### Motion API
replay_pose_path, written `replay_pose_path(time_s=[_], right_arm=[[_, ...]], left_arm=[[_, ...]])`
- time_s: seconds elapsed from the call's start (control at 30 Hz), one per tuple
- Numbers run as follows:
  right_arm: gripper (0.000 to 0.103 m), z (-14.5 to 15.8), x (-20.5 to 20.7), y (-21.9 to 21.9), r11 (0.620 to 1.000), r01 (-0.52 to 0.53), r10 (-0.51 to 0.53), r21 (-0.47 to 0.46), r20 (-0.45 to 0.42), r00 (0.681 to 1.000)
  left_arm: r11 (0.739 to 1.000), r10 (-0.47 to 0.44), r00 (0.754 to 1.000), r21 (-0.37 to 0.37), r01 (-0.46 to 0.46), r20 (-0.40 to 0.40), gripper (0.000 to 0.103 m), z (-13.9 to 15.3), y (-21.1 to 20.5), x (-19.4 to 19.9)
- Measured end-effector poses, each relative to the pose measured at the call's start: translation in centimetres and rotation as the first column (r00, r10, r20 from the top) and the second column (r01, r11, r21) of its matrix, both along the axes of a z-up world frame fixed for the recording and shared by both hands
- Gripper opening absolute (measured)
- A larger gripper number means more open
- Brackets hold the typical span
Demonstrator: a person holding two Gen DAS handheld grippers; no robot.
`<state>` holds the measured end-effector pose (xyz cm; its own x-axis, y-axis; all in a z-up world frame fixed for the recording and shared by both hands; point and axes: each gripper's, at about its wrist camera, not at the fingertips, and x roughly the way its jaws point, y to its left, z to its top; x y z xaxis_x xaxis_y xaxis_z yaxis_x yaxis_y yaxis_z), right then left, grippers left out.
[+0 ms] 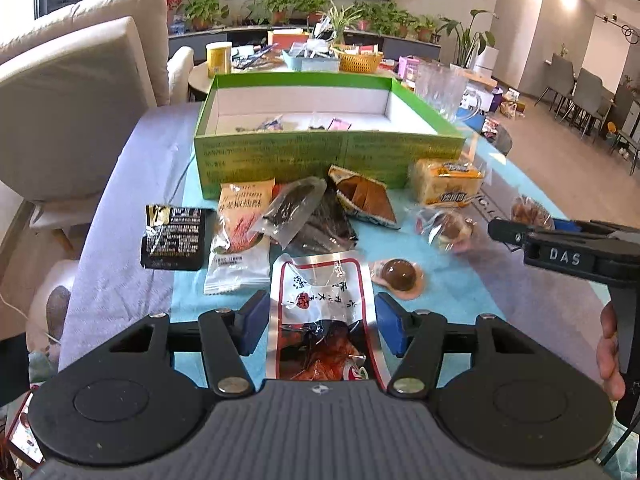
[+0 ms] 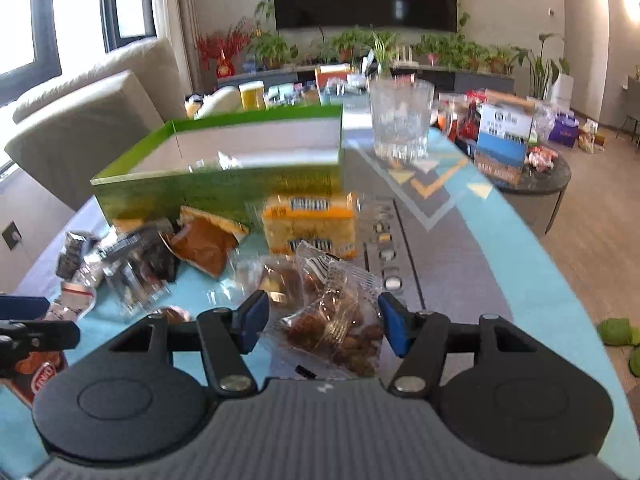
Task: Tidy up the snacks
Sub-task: 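Grasp the red-and-white sausage bag with the left gripper while the right grasps the clear cookie bag, then carry both bags into the green box and open both grippers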
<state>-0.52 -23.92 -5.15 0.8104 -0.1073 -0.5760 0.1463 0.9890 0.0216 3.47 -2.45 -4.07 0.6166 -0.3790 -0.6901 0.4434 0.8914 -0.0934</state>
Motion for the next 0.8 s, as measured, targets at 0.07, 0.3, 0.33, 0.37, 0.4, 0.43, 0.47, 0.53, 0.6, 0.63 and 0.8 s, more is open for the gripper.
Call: replay_pose_path(time_s=[0.07, 0.3, 0.33, 0.37, 0.4, 0.43, 0.47, 0.53, 0.6, 0.63, 0.8], right_arm=[[0.044, 0.7, -0.2, 0.2, 1.000, 0.004, -0.004, -0.009, 0.039, 0.999], [0.044, 2.3, -0.6, 1.1, 0.998, -0.045, 0.050, -0.050, 0.112, 0.992], [0.044, 2.5, -0.6, 1.4, 0.997, -0.048, 0.055, -0.060, 0.121, 0.991], [0.044, 2.7, -0.5, 1.6, 0.997, -0.051, 0.059, -0.064, 0.129, 0.990], [0.044, 3.0, -0.4, 1.7, 0.997, -0.054, 0.062, -0.062, 0.135, 0.989], [0.044, 3.2, -0.3, 1.7, 0.997, -0.058, 0.066, -0.055, 0.142, 0.988], [0.044, 3.5, -0.1, 1.8, 0.997, -0.062, 0.069, -0.048, 0.149, 0.986], [0.044, 4.0, 0.1, 2.1, 0.997, -0.070, 0.076, -0.042, 0.165, 0.983], [0.044, 4.4, 0.4, 2.4, 0.996, -0.073, 0.080, -0.042, 0.180, 0.980], [0.044, 4.5, 0.6, 2.5, 0.996, -0.074, 0.081, -0.042, 0.184, 0.980], [0.044, 5.2, 1.9, 2.5, 0.997, -0.067, 0.076, -0.047, 0.206, 0.976]], left_arm=[[1.000, 0.002, 1.000, -0.011, -0.002, -0.001, 0.055, 0.2, 0.1, -0.1], [0.999, 0.025, 1.000, -0.035, -0.025, -0.003, 0.055, 0.5, 0.7, -0.1], [0.999, 0.031, 1.000, -0.041, -0.031, 0.001, 0.055, 0.7, 0.9, 0.0], [0.998, 0.034, 0.999, -0.046, -0.034, 0.005, 0.055, 0.9, 0.9, 0.0], [0.998, 0.037, 0.999, -0.051, -0.036, 0.010, 0.055, 1.1, 1.0, 0.0], [0.998, 0.039, 0.999, -0.056, -0.038, 0.016, 0.055, 1.2, 1.0, 0.0], [0.997, 0.041, 0.999, -0.061, -0.039, 0.024, 0.055, 1.5, 1.0, 0.0], [0.997, 0.045, 0.998, -0.069, -0.042, 0.035, 0.055, 1.9, 1.0, 0.2], [0.995, 0.053, 0.998, -0.084, -0.050, 0.040, 0.055, 2.1, 1.0, 0.4], [0.994, 0.059, 0.997, -0.092, -0.055, 0.041, 0.055, 2.3, 1.0, 0.5], [0.990, 0.072, 0.994, -0.125, -0.062, 0.078, 0.055, 3.4, 0.5, 1.7]])
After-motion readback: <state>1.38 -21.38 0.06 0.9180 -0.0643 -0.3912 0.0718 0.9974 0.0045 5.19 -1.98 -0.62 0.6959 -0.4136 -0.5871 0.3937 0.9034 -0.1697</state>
